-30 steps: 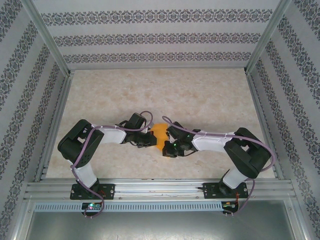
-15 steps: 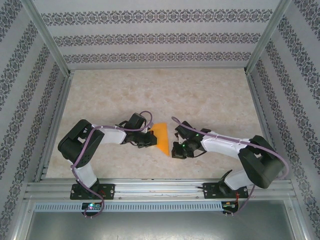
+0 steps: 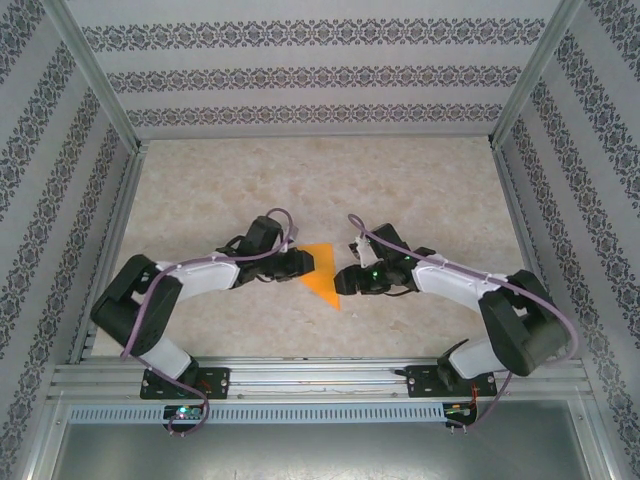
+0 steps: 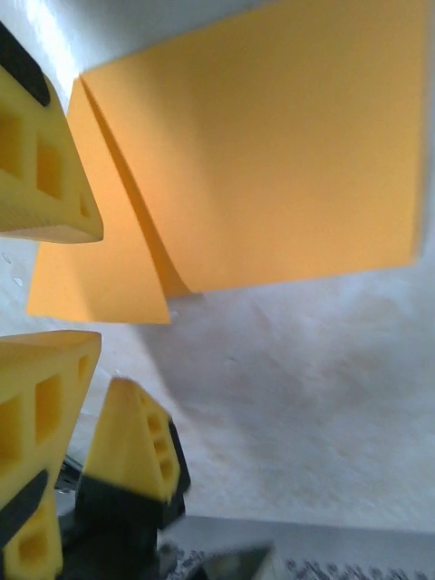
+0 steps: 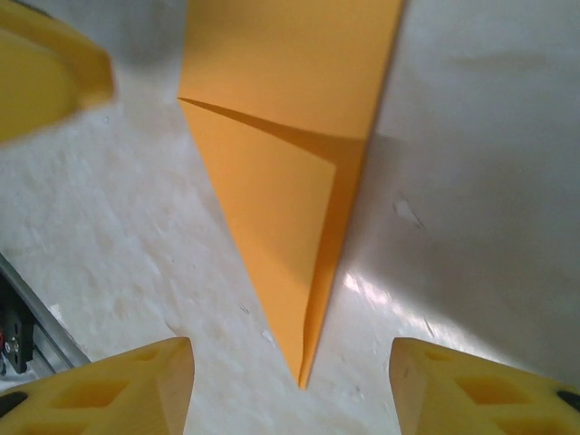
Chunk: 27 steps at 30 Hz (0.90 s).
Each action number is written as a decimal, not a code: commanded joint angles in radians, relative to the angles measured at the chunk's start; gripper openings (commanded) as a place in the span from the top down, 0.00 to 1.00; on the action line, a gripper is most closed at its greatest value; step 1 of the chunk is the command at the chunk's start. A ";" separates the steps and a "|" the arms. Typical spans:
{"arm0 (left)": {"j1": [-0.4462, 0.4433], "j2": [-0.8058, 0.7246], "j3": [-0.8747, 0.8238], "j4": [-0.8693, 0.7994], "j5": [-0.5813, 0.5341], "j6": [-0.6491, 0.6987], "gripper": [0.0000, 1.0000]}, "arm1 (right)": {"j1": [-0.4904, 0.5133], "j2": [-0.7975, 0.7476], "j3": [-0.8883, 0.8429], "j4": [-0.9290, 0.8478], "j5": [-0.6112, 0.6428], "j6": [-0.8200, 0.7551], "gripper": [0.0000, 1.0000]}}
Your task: Fold a paper plane with a square sheet of paper (fold left side to right side)
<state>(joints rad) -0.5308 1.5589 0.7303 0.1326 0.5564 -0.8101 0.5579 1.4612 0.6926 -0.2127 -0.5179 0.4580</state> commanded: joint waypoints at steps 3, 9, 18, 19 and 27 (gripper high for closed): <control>0.075 -0.083 -0.057 -0.077 -0.061 0.042 0.65 | -0.009 0.118 0.074 0.087 -0.054 -0.094 0.41; 0.102 -0.110 -0.077 -0.102 -0.071 0.054 0.60 | -0.010 0.194 0.091 0.144 -0.082 -0.079 0.47; 0.155 -0.066 -0.100 0.007 0.029 0.000 0.49 | -0.013 0.161 0.069 0.161 -0.090 -0.063 0.80; 0.161 -0.055 -0.098 0.027 0.049 -0.009 0.48 | -0.014 0.151 0.064 0.161 -0.087 -0.062 0.86; 0.177 0.047 -0.014 0.040 0.142 -0.012 0.48 | -0.036 0.052 0.015 0.188 -0.077 -0.047 1.00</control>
<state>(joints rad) -0.3645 1.5867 0.6670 0.1421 0.6411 -0.8173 0.5373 1.5558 0.7338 -0.0547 -0.5922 0.4011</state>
